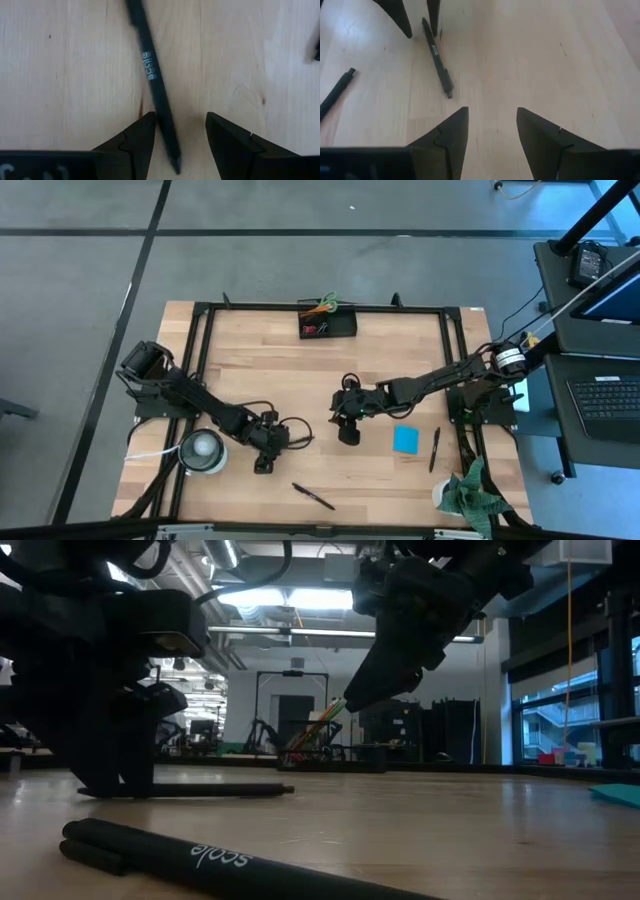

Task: Pick and place office supplies into organizer
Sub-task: Put the top left black pen into the desk organizer

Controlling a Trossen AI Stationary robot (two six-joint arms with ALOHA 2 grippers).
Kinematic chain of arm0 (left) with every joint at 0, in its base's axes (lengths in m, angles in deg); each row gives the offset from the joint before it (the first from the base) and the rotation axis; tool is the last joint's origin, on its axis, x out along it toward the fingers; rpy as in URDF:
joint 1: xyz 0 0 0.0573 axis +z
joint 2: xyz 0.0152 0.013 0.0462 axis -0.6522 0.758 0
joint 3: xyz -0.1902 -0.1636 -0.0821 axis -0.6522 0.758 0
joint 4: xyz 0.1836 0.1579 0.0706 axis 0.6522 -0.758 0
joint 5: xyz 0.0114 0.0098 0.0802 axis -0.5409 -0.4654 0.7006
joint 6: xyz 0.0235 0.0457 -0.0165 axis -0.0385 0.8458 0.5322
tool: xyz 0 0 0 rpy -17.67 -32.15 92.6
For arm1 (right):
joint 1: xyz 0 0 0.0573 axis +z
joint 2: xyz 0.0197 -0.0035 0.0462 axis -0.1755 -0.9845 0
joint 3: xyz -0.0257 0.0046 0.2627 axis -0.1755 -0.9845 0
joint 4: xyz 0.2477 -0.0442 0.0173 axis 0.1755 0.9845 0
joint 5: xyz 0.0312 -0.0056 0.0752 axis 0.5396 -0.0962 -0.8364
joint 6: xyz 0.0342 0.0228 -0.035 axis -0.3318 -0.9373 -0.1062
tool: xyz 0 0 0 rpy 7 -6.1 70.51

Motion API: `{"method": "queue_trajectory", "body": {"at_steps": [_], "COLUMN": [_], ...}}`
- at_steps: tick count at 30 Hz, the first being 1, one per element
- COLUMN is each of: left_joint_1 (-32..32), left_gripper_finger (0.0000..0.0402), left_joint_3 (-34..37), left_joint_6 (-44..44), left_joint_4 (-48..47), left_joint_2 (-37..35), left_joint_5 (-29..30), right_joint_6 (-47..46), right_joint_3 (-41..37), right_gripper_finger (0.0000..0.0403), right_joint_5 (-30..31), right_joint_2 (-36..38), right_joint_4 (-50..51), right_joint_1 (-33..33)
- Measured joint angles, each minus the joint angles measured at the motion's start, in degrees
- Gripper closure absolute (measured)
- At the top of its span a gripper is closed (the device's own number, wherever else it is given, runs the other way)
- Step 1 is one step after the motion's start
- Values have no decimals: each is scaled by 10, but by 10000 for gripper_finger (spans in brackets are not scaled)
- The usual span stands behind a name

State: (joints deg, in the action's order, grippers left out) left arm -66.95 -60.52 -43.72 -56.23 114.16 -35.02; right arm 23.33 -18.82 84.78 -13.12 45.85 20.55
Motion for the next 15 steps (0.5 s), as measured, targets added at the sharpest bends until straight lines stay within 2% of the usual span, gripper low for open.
{"method": "queue_trajectory", "body": {"at_steps": [6,15], "left_joint_1": [0,-5], "left_gripper_finger": [237,266], "left_joint_3": [0,0], "left_joint_6": [14,1], "left_joint_4": [-4,-45], "left_joint_2": [-1,-6], "left_joint_5": [1,-11], "right_joint_6": [0,0], "right_joint_3": [0,0], "right_gripper_finger": [234,234], "right_joint_5": [0,0], "right_joint_2": [0,0], "right_joint_4": [-10,-23], "right_joint_1": [0,2]}}
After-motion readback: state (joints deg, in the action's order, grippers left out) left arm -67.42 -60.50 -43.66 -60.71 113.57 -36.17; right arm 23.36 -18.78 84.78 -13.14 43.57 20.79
